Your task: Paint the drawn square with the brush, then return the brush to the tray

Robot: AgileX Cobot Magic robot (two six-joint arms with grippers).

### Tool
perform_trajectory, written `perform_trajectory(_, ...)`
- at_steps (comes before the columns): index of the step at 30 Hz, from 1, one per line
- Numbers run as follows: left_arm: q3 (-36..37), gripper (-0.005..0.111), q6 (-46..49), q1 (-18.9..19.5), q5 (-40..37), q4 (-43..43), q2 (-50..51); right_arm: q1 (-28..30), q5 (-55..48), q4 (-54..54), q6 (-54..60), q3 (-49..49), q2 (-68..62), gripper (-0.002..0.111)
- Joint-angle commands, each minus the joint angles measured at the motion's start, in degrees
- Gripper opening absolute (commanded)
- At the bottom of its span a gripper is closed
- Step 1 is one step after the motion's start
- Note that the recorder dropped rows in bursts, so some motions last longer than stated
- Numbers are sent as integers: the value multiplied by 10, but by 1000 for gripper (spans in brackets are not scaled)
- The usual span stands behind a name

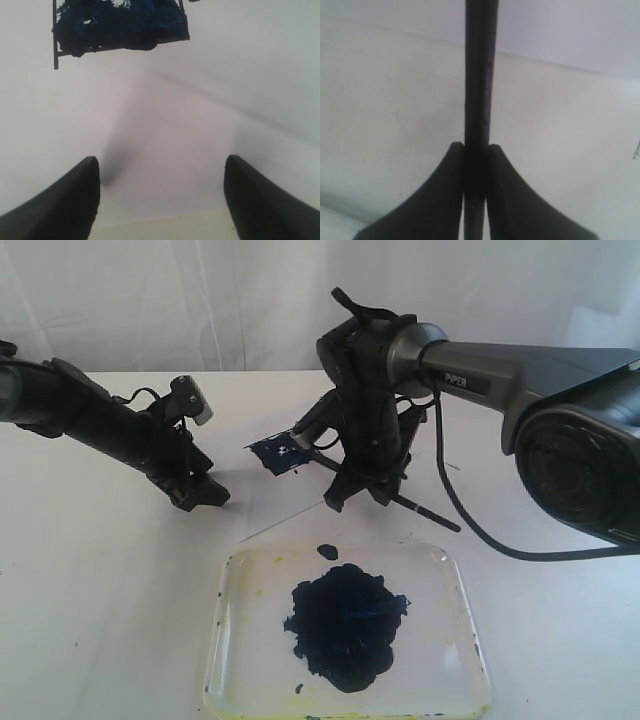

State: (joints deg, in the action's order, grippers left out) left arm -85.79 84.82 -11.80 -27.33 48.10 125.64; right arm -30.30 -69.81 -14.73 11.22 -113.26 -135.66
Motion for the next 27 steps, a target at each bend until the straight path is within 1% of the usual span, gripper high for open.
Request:
perform_trajectory(1,11,73,15,-3,-11,-55,18,0,-1,-31,32,8,2,0)
perform_trajectory(7,11,73,15,-3,-9,-55,18,0,-1,-98,77,8,5,0)
perform_trajectory(11,11,73,15,-3,-7,-55,18,0,-1,-94,159,8,21,0)
perform_trajectory(13,11,73,15,-3,-7,-55,18,0,-1,-99,171,8,30,0)
perform_trajectory(16,11,73,15,-3,-7,-55,18,0,-1,-113,168,8,32,0)
perform_trajectory(19,11,73,15,-3,-7,-55,18,0,-1,-137,140,8,25,0)
perform_trajectory(22,11,73,15,-3,-7,-55,18,0,-1,-145,140,8,17,0)
perform_trajectory(27,11,73,15,-3,-7,-55,18,0,-1,-191,134,8,12,0)
